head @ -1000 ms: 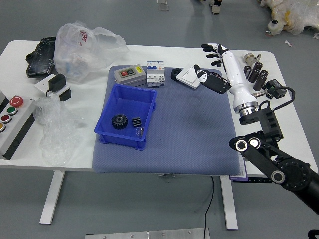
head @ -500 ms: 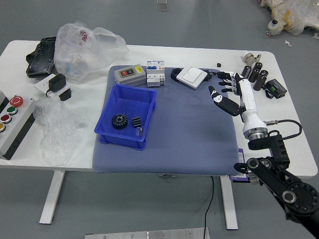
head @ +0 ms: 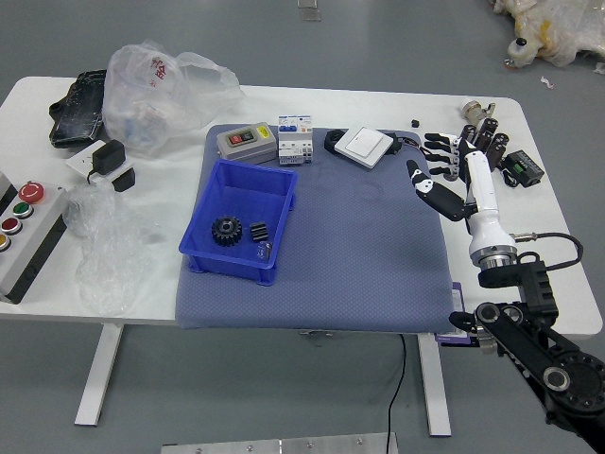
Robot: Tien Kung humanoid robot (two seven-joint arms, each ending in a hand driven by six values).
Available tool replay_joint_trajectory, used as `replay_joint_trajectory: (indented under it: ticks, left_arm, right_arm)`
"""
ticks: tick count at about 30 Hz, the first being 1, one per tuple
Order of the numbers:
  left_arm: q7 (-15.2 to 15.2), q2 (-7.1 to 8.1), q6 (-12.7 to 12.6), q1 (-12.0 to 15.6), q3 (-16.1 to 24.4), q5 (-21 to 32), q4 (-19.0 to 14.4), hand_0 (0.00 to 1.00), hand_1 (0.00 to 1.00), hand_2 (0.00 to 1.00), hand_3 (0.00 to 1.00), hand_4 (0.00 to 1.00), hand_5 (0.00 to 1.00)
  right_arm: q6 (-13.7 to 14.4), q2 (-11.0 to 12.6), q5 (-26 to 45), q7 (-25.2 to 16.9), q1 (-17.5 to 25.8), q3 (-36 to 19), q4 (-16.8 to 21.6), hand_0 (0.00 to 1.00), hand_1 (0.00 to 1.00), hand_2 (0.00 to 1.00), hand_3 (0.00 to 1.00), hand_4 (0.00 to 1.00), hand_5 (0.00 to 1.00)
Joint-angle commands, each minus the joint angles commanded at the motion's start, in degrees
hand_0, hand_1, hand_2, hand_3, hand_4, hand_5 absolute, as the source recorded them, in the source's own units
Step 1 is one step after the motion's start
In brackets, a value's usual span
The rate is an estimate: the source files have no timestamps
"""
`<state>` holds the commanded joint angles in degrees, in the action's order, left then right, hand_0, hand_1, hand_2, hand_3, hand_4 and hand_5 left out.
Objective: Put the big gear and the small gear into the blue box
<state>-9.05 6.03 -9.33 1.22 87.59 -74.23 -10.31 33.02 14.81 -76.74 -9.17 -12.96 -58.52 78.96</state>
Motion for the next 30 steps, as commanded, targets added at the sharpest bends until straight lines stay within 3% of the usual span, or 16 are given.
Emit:
replay_joint_trajectory:
  ticks: [12,13,18,19,20,30]
  left_arm:
    - [0.29,0.9,0.05,-1.35,-0.64,1.71,0.0,0.635,0.589,0.59,0.706,0.71,0.355]
    - [0.32,0.83,0.07,-1.49,-0.45,1.5,0.0,0.635,0.59,0.584,0.704,0.71,0.354]
    - [0.53,0.39,0.17,-1.79,-0.03,0.86,0.0,0.635,0.59,0.584,0.704,0.71,0.354]
    - [0.63,0.27,0.2,-1.84,-0.12,0.87,0.0,0.635,0.603,0.593,0.704,0.71,0.355]
    - [0.73,0.22,0.21,-1.87,-0.23,0.93,0.0,0.635,0.603,0.593,0.704,0.71,0.355]
    - [4.02,-0.21,0.4,-2.06,-5.7,5.24,0.0,0.635,0.607,0.602,0.702,0.709,0.355]
  right_arm:
    - [-0.8,-1.48,8.3,0.57,-0.8,0.23,3.63,0.52,0.616,0.696,0.702,0.751,0.239]
    - [-0.88,-1.51,8.74,0.6,-0.93,0.14,3.98,0.484,0.536,0.684,0.698,0.756,0.241]
    - [-1.07,-1.31,9.41,0.84,-0.86,-0.61,4.51,0.484,0.536,0.684,0.698,0.756,0.241]
    - [-1.11,-1.22,9.54,0.85,-0.7,-0.86,4.49,0.436,0.437,0.635,0.683,0.757,0.244]
    - [-1.14,-1.18,9.6,0.86,-0.61,-0.99,4.47,0.436,0.437,0.635,0.683,0.757,0.244]
    - [-2.24,-0.79,12.59,0.93,-0.05,-1.95,4.13,0.437,0.426,0.626,0.667,0.757,0.243]
